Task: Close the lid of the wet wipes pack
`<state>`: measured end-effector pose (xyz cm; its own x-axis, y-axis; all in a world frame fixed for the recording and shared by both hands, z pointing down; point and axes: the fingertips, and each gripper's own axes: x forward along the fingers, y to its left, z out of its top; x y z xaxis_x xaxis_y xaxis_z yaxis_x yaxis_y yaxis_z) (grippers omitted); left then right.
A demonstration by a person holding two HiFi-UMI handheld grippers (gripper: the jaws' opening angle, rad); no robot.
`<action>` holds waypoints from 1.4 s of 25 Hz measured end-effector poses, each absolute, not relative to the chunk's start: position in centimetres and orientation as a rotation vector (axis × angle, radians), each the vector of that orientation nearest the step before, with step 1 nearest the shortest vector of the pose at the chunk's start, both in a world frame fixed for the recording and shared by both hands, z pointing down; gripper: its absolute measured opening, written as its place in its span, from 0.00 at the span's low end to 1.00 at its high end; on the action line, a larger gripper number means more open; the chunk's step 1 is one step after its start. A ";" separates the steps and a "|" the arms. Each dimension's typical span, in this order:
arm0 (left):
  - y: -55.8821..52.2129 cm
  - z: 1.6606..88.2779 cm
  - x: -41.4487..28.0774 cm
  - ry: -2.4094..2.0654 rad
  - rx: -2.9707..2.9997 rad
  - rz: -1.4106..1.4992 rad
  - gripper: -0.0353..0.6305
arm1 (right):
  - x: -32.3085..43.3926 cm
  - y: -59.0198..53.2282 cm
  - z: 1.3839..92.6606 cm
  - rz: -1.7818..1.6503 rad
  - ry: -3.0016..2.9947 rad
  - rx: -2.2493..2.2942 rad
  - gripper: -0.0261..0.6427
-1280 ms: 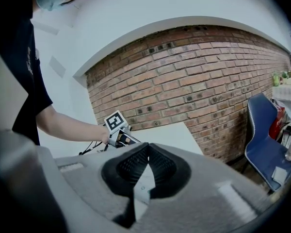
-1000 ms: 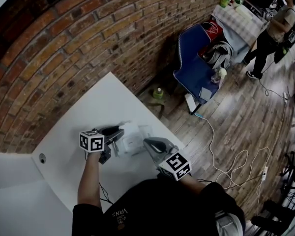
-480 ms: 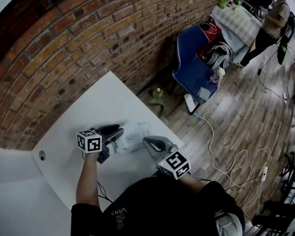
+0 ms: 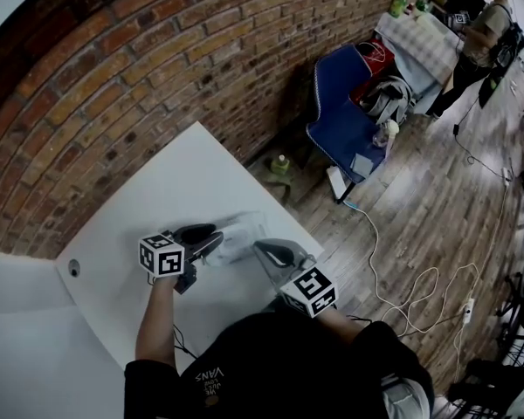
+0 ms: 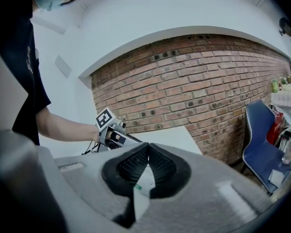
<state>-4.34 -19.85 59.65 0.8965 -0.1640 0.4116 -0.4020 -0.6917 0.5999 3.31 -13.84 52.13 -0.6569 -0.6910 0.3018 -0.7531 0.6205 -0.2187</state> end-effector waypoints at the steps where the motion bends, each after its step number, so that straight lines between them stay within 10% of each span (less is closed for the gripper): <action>1: -19.6 59.6 -4.3 -0.404 2.335 0.436 0.29 | 3.4 -13.7 52.1 0.489 -2.653 1.197 0.04; 35: -16.8 61.8 -5.1 -0.655 2.253 0.430 0.28 | 0.5 -15.9 55.6 0.474 -2.635 1.024 0.04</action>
